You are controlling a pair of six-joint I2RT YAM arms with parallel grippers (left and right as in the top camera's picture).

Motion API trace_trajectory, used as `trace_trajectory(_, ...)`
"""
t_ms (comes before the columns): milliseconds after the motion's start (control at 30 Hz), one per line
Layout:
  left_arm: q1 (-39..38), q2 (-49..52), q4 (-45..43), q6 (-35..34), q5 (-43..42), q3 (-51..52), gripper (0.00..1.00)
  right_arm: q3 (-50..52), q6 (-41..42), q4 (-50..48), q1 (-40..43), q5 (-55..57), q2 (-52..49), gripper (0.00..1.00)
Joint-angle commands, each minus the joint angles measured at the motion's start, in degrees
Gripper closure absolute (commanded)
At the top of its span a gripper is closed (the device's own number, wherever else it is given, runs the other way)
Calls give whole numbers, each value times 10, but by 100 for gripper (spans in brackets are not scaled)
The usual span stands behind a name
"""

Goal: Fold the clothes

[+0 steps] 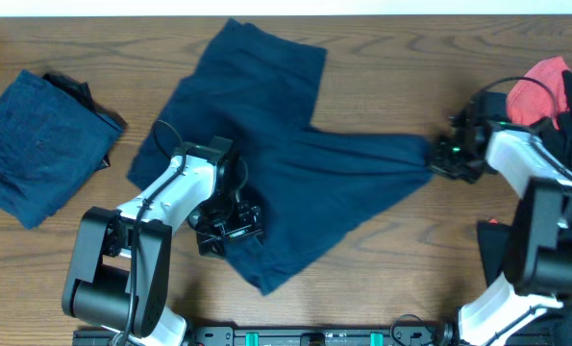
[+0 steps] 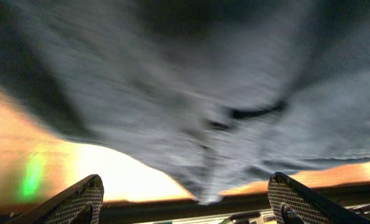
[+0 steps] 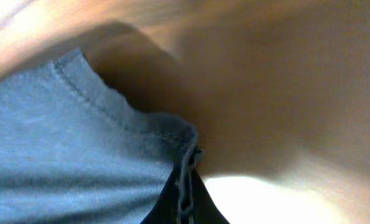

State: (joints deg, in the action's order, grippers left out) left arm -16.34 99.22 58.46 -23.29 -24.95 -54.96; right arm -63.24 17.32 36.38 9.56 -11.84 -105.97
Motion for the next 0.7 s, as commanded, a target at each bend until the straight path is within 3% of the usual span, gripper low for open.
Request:
trace_trajectory(0, -7, -4, -10, 3, -10, 3, 14, -2, 56, 33, 61, 164, 91, 99)
trace_trajectory(67, -9, -4, -17, 3, -10, 3, 13, -2, 87, 95, 102, 220, 139, 99)
trace_trajectory(200, -9, -4, -10, 3, -25, 3, 14, -2, 91, 156, 137, 227, 175, 99)
trace_trajectory(367, -24, -4, 20, 26, -138, 3, 14, 0, 52, 172, 127, 214, 176, 99)
trace_trajectory(467, -57, -4, 5, 26, -150, 3, 14, 1, 49, 171, 115, 214, 176, 99)
trace_trajectory(667, -129, -4, -110, -70, -135, 4, 14, 1, 49, 174, 106, 215, 176, 99)
